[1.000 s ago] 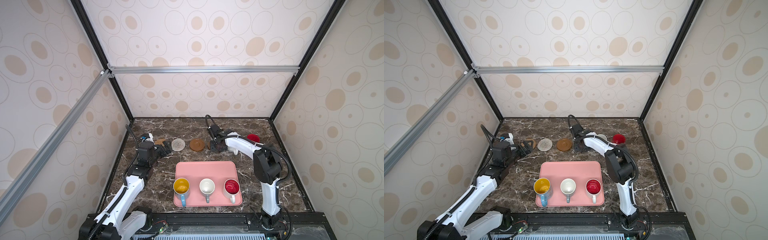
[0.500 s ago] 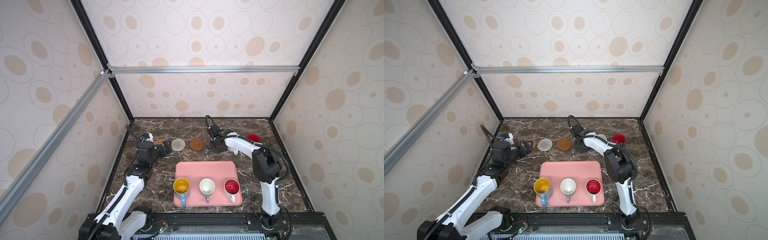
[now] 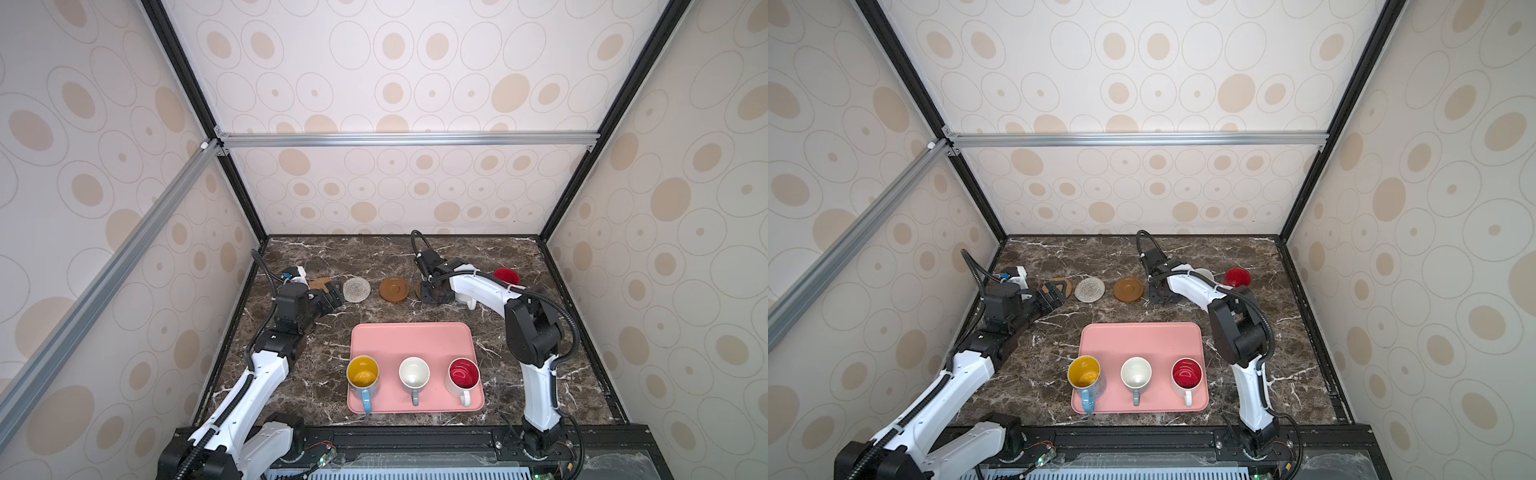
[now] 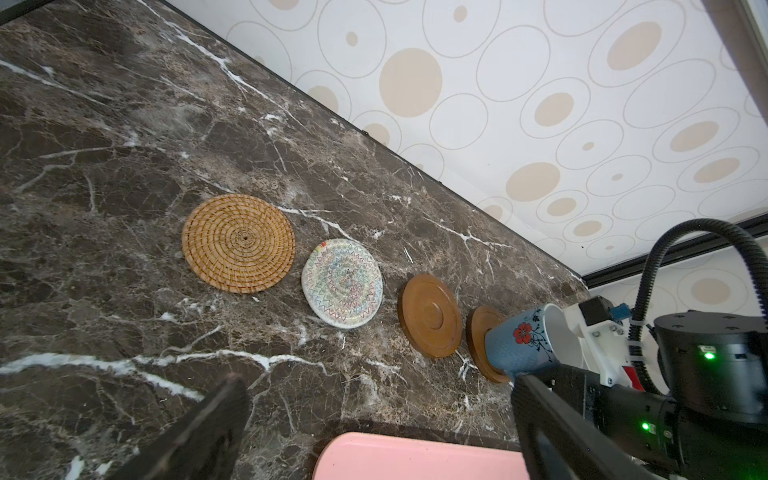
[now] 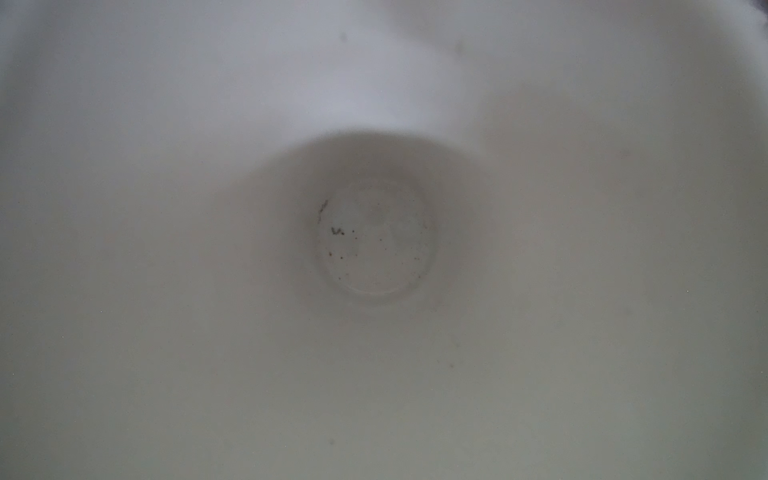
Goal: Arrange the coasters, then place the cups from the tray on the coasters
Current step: 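Open the right gripper and raise it out of the blue floral mug, then move the left gripper over the yellow mug while the right gripper draws back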
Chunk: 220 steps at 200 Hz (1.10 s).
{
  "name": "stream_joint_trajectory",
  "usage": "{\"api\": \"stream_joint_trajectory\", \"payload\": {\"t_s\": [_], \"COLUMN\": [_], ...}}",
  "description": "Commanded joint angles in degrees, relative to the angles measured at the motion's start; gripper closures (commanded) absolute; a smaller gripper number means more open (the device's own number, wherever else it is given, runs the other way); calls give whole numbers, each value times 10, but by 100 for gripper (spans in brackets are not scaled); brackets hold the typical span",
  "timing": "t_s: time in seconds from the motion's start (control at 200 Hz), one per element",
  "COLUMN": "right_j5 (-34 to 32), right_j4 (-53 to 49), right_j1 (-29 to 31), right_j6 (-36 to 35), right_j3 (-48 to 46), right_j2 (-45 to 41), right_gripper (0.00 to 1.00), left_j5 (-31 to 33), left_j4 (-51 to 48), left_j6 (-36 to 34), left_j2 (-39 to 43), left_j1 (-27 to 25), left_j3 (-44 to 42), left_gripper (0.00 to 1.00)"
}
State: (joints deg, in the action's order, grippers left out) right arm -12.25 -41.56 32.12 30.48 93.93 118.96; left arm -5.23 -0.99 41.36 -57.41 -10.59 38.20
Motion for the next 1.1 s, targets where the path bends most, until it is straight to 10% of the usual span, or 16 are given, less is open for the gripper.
{"api": "stream_joint_trajectory", "payload": {"t_s": [0.0,1.096], "right_j5": [-4,9], "right_j4": [-17,-37], "right_j1": [-5,-5], "right_j6": [1,-17], "right_j3": [14,21], "right_j2": [0,-138], "right_gripper": [62,31], "left_j5": [2,6], "left_j4": [-3,-3], "left_j6": [7,5], "left_j2": [11,16], "left_j1": [3,3], "left_j3": [16,11], "left_gripper": [0,0]}}
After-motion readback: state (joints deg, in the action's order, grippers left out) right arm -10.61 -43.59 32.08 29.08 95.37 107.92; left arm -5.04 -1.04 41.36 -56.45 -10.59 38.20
